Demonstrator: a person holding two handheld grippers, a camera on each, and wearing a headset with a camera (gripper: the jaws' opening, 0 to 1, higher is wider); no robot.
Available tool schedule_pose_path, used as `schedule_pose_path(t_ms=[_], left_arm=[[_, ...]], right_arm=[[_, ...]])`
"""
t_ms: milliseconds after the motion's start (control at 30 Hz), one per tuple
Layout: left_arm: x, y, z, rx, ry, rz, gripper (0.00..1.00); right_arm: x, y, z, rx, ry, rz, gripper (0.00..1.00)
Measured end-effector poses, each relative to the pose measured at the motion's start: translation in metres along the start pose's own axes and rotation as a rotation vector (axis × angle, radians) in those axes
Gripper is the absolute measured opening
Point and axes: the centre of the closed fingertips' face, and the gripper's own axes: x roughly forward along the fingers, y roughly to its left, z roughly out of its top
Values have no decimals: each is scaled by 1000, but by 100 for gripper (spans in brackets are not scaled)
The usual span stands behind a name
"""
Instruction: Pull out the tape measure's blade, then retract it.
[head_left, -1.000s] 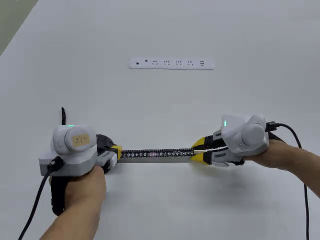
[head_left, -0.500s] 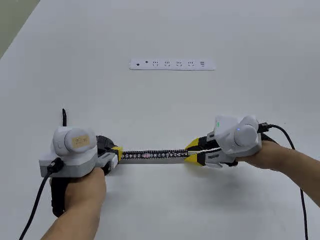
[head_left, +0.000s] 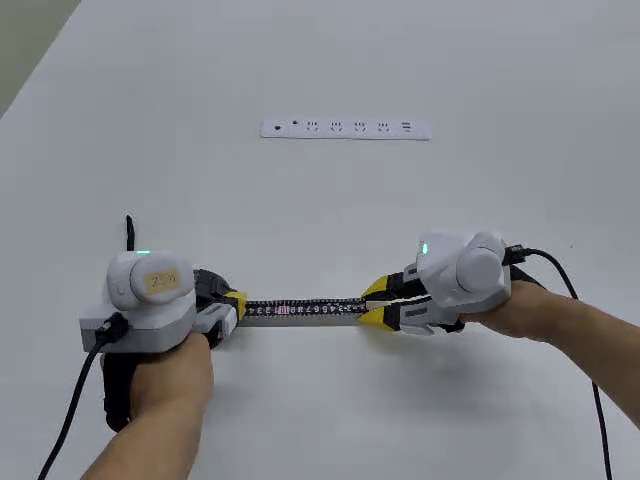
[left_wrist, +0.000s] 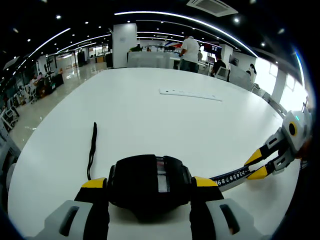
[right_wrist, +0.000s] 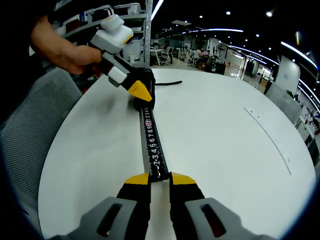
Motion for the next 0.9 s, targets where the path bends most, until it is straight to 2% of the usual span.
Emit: schedule_pose_path(t_ms=[900], left_arm=[[3,2,0,-2,0,-4,62]], right_arm=[[24,4,21,-3,-19,12,13]])
